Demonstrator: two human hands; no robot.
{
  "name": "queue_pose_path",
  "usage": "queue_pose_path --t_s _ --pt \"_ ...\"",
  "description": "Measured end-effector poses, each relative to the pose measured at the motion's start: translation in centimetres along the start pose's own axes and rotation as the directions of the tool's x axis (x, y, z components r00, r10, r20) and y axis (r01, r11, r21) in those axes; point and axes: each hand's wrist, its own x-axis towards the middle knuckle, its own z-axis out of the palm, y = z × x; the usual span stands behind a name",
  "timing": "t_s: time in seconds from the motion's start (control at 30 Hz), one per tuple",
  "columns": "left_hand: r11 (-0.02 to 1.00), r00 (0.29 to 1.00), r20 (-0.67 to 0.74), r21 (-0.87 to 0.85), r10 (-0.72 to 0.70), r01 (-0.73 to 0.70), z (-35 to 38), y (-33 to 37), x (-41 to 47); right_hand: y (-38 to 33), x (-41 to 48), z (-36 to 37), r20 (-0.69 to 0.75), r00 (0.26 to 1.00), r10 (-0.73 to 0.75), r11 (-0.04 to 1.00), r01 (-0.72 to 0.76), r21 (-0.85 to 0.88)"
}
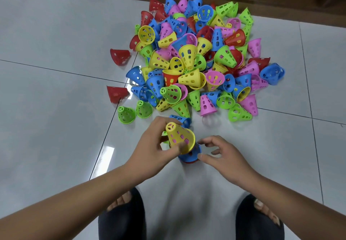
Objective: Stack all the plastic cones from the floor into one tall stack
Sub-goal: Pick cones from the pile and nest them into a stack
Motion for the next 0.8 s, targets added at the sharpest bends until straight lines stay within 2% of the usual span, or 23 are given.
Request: queue_pose_path --t_s 0.17,0.27,0.33,0.47,0.63,0.8 --pt "0.980 0.993 0.092 0.178 0.072 -0.088 1.1 -1.8 -0.5 1.2 0.4 -0.3 -0.030 0.997 0.066 0.998 -0.065 0.016" --pt "0.965 0.982 0.177 0.241 0.060 -0.103 1.3 -3.3 -0.7 2.0 0.8 -0.2 -0.025 0.992 0.122 0.992 -0.121 0.042" --pt "0.958 0.982 0.183 0.268 0.052 -0.101 1.0 -3.7 -0.7 2.3 0.9 -0.2 -0.041 0.990 0.137 0.989 -0.135 0.054" --pt "0.955 0.994 0.095 0.288 0.052 -0.078 -0.8 -4.5 0.6 2.5 1.6 -0.8 -0.057 0.991 0.120 0.993 -0.119 0.020" --pt "0.913 0.995 -0.098 0.408 0.034 0.009 -4.7 -7.0 3.4 1.3 4.1 -1.9 -0.103 0.994 0.042 0.996 -0.049 -0.073" --pt "0.816 0.971 -0.232 0.570 0.053 0.092 -8.4 -9.2 5.4 -0.9 7.0 -1.8 -0.011 0.997 -0.078 0.973 0.074 -0.219"
